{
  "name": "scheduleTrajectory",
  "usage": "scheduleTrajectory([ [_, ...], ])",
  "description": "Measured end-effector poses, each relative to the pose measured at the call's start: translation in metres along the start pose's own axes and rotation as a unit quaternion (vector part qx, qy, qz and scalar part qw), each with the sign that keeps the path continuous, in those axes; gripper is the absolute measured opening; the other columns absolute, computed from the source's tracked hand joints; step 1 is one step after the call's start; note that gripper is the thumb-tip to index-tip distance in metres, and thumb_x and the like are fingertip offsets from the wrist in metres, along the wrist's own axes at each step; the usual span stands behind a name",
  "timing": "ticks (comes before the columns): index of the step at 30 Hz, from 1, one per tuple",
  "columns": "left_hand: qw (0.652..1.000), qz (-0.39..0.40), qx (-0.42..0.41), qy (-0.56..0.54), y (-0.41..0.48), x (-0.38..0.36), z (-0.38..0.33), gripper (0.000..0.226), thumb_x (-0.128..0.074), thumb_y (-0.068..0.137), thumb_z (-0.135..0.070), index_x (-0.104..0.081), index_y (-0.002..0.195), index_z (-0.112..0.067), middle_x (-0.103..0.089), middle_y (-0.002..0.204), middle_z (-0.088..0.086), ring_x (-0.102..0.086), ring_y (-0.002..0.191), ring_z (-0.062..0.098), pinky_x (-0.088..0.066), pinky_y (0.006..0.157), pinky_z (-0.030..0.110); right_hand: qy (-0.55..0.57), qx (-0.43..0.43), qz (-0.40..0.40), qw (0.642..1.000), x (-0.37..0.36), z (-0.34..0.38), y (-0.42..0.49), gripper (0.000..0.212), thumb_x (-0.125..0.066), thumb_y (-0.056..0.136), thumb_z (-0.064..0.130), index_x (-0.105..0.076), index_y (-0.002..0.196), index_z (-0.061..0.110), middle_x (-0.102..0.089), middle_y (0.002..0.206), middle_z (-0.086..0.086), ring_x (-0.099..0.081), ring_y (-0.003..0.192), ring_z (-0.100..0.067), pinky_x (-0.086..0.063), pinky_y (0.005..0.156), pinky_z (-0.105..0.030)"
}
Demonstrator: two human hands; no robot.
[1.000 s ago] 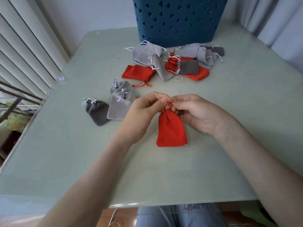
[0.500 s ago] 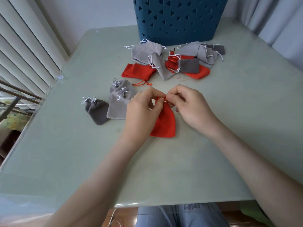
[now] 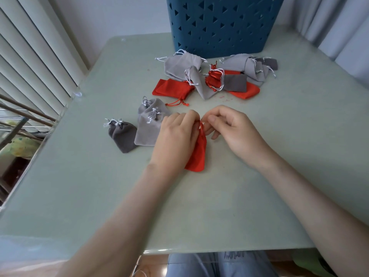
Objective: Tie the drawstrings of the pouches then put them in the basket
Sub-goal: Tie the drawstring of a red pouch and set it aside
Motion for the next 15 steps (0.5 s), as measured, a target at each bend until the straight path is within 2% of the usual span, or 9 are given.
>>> scheduleTrajectory([
  [2,1.000,-0.008,-0.012,-0.014,-0.001,0.002,-0.003,0.015,-0.048,0.086,-0.011,-0.060,0.082,-0.003,-0.057,0.066,0.008,-0.041,0.069,0.017,-0.034,0.064,0.035,0.045,-0.014,0.014,0.999,0.001,0.001,0.000,0.022,-0.045,0.095,0.000,-0.061,0.095,0.016,-0.064,0.071,-0.001,-0.059,0.068,-0.009,-0.045,0.062,-0.021],
  [5,0.999,-0.027,-0.027,-0.031,-0.001,0.004,-0.007,0.016,-0.050,0.089,-0.011,-0.063,0.086,-0.004,-0.059,0.068,0.007,-0.043,0.070,0.017,-0.036,0.065,0.035,0.055,-0.010,0.033,0.998,0.002,0.002,-0.001,0.024,-0.052,0.091,-0.003,-0.064,0.094,0.018,-0.061,0.068,0.001,-0.057,0.065,-0.006,-0.043,0.059,-0.018],
  [9,0.997,-0.052,0.000,-0.050,-0.002,0.007,-0.006,0.014,-0.053,0.088,-0.012,-0.065,0.085,-0.005,-0.062,0.070,0.007,-0.047,0.071,0.016,-0.037,0.066,0.028,0.038,0.018,-0.007,0.999,0.003,0.006,-0.002,0.020,-0.061,0.087,-0.001,-0.064,0.085,0.019,-0.062,0.069,0.005,-0.056,0.066,-0.003,-0.041,0.060,-0.016],
  [11,0.997,-0.045,0.023,-0.065,-0.004,0.006,-0.005,0.014,-0.054,0.089,-0.017,-0.065,0.089,-0.008,-0.064,0.073,0.007,-0.053,0.071,0.021,-0.040,0.066,0.028,0.009,0.039,-0.028,0.999,0.003,0.008,-0.003,0.018,-0.063,0.085,0.001,-0.063,0.082,0.019,-0.062,0.070,0.007,-0.053,0.063,0.004,-0.039,0.062,-0.011],
  [15,0.994,-0.020,0.054,-0.097,-0.007,0.003,-0.005,0.014,-0.051,0.091,-0.025,-0.061,0.096,-0.016,-0.068,0.082,0.006,-0.062,0.073,0.028,-0.043,0.067,0.030,-0.008,0.064,-0.049,0.997,0.005,0.011,-0.005,0.020,-0.060,0.087,0.001,-0.062,0.080,0.019,-0.061,0.071,0.012,-0.051,0.060,0.007,-0.037,0.062,-0.008],
])
Point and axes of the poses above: each hand's wrist, its own y-axis towards the middle knuckle, its own x-axis out of the back of the hand, z = x × y, the point moved 3 cm from there along y, towards the middle knuckle
